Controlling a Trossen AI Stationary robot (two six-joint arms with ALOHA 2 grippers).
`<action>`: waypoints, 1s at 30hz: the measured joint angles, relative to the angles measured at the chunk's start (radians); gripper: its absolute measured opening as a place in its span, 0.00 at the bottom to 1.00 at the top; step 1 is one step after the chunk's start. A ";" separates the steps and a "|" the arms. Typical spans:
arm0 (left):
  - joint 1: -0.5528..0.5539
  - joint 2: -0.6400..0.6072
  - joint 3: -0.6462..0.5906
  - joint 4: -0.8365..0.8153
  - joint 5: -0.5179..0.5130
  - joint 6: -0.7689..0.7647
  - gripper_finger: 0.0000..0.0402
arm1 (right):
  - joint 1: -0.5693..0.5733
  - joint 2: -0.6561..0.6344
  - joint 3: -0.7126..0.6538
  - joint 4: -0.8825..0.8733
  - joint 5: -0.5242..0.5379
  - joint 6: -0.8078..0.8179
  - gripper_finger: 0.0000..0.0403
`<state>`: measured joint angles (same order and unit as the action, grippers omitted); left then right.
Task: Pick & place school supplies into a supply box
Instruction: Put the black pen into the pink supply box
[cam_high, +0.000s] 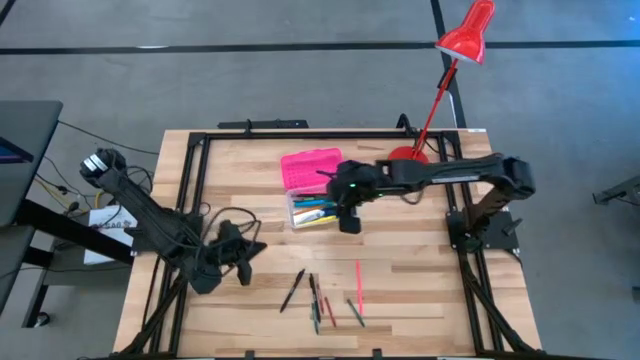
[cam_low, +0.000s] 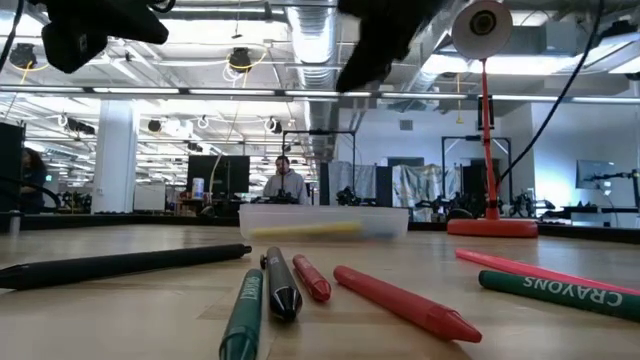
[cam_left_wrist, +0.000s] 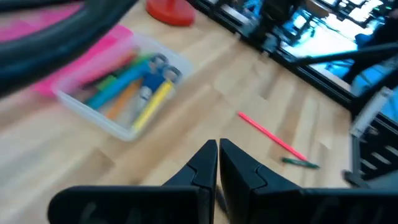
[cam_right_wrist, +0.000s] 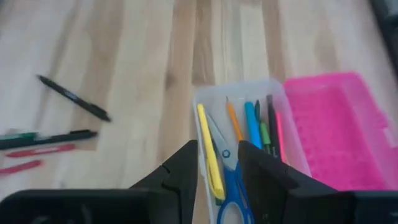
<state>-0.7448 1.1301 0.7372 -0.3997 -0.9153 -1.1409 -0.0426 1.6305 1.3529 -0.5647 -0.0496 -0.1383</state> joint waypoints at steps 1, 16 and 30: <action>0.000 0.025 0.000 0.035 0.018 0.000 0.03 | 0.008 -0.025 0.000 -0.007 0.003 0.002 0.27; 0.032 0.402 0.000 0.491 0.276 -0.100 0.04 | 0.113 -0.407 0.000 -0.252 0.133 0.086 0.27; 0.098 0.559 0.155 0.302 0.362 -0.077 0.09 | 0.271 -0.642 0.001 -0.424 0.208 0.190 0.27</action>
<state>-0.6468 1.6889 0.8920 -0.0978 -0.5531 -1.2181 0.2280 0.9890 1.3537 -0.9883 0.1585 0.0520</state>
